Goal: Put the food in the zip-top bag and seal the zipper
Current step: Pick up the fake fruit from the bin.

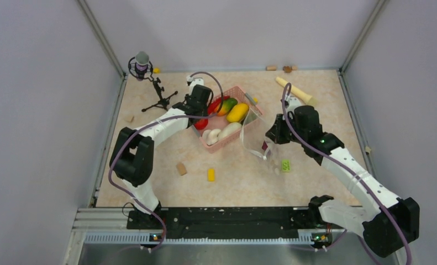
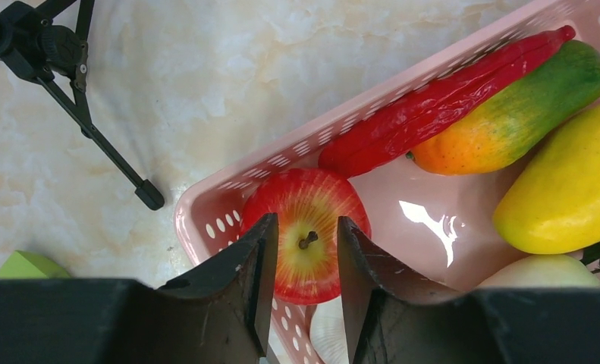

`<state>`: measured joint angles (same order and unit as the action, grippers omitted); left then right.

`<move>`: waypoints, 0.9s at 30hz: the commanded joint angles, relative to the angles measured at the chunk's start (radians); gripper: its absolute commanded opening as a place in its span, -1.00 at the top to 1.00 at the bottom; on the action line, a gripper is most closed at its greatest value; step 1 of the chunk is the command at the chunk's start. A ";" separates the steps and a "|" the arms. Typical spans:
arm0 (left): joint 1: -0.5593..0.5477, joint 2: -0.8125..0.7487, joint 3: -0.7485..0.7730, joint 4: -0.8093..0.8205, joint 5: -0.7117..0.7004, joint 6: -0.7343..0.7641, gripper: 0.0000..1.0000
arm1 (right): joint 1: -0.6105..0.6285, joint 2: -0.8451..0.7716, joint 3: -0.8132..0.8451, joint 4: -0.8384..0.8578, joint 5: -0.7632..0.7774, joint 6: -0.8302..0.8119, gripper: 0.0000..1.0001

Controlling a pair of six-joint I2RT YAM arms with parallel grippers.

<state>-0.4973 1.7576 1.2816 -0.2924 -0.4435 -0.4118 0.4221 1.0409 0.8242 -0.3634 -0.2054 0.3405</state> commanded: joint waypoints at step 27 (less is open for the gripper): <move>0.009 0.053 0.043 -0.016 0.000 -0.007 0.53 | -0.004 -0.022 -0.002 0.010 0.027 -0.012 0.94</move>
<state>-0.4957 1.7943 1.2949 -0.3153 -0.4446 -0.4149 0.4221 1.0409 0.8242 -0.3645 -0.1890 0.3401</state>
